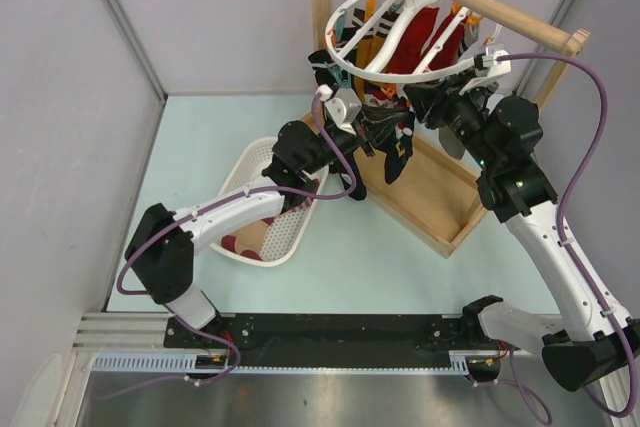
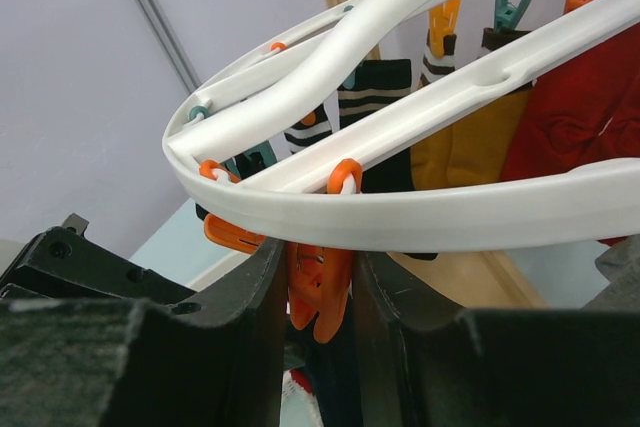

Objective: Clip the socks to the hanger
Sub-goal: Clamp the sock onto the hanger.

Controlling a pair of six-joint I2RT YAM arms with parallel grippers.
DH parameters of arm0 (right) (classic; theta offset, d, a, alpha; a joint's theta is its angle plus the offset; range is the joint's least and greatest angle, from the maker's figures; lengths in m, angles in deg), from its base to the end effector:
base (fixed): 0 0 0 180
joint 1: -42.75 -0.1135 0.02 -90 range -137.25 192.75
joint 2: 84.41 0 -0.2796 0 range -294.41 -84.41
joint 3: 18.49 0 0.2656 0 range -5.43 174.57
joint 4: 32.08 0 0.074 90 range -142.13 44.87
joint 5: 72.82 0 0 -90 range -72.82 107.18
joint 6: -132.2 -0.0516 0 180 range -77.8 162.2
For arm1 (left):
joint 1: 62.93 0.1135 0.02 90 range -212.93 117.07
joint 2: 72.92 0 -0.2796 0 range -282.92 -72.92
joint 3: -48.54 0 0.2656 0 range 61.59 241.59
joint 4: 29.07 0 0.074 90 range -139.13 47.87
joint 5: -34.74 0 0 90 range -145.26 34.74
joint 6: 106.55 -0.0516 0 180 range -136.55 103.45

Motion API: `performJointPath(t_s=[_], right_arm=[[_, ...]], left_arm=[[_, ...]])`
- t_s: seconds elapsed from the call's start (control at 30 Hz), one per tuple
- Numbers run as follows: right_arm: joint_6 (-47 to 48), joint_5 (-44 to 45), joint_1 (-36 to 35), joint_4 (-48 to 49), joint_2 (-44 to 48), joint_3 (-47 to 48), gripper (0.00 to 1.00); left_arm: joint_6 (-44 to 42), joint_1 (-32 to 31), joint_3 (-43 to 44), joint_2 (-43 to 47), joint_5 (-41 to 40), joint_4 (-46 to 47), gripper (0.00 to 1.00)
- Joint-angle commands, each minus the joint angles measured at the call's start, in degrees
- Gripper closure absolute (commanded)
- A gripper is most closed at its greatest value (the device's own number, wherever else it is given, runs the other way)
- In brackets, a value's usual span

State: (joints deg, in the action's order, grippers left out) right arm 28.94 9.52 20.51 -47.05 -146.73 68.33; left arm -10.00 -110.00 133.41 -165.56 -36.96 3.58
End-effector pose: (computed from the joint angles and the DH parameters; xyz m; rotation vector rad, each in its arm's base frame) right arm 0.2336 0.1030 0.4920 -0.2246 1.4156 0.6059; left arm 0.2658 -0.3095 0.4086 0.6888 1.0054 -1.0046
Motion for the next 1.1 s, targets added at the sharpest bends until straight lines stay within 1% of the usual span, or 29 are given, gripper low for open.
performJointPath(t_s=[0.0,0.67,0.83,1.07], right_arm=[[0.4,-1.7,0.1,2.2,0.4,2.8,1.00],[0.7,-1.4,0.1,2.2,-0.3,2.8,1.00],[0.7,-1.3,0.0,0.1,-0.3,2.8,1.00],[0.6,-1.0,0.1,1.0,0.1,1.9,1.00]], left_arm=[[1.1,0.3,2.7,2.2,1.7,1.6,1.00],[1.5,0.3,2.0,5.1,2.7,3.0,1.00],[1.6,0.4,2.2,5.6,2.4,3.6,1.00],[2.3,0.3,2.4,6.4,2.2,4.2,1.00]])
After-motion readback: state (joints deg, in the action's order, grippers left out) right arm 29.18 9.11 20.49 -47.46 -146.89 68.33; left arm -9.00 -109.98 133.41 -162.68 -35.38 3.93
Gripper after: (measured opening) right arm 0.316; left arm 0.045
